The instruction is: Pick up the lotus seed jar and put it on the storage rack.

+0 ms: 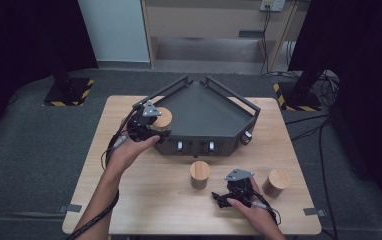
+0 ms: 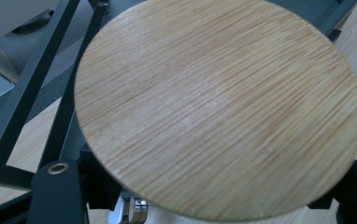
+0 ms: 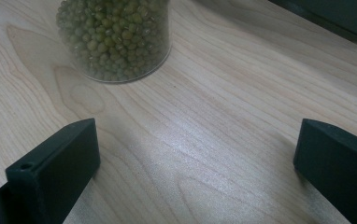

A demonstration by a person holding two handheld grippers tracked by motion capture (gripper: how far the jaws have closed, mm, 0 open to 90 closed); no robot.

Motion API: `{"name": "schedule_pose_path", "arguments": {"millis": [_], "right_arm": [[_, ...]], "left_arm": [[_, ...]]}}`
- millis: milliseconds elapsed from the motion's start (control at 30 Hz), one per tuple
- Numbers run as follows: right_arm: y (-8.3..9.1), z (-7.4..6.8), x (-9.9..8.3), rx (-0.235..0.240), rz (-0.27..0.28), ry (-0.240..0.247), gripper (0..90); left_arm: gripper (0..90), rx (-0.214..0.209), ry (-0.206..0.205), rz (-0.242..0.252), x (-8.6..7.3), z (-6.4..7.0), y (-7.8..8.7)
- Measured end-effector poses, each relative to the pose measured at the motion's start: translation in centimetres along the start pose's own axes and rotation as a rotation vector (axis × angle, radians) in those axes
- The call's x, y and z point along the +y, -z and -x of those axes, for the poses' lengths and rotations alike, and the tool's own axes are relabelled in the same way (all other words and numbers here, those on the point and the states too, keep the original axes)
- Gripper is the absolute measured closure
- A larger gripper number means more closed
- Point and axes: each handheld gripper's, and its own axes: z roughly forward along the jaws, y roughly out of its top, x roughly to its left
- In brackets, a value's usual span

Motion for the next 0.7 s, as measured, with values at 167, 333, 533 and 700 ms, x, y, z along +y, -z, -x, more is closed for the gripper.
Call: {"name": "schedule_pose_path", "arguments": {"millis": [167,333,533,700], "right_arm": [[0.0,0.0,0.0,0.000,0.000,0.000,0.7],[0.0,0.0,0.0,0.000,0.000,0.000,0.7],[0.0,0.0,0.0,0.000,0.001,0.000,0.7],[0.0,0.0,0.0,0.000,0.001,0.000,0.7]], "left_arm": [[24.4,0.001,0.007,0.004,0.3,-0.1,-0.6],[24.4,0.002,0.012,0.004,0.7,-0.3,-1.1],[24.5,0.005,0.013,0.005,1.2,-0.5,-1.5],[24.4,0.006,0.014,0.002,1.6,-0.8,-2.0]]}}
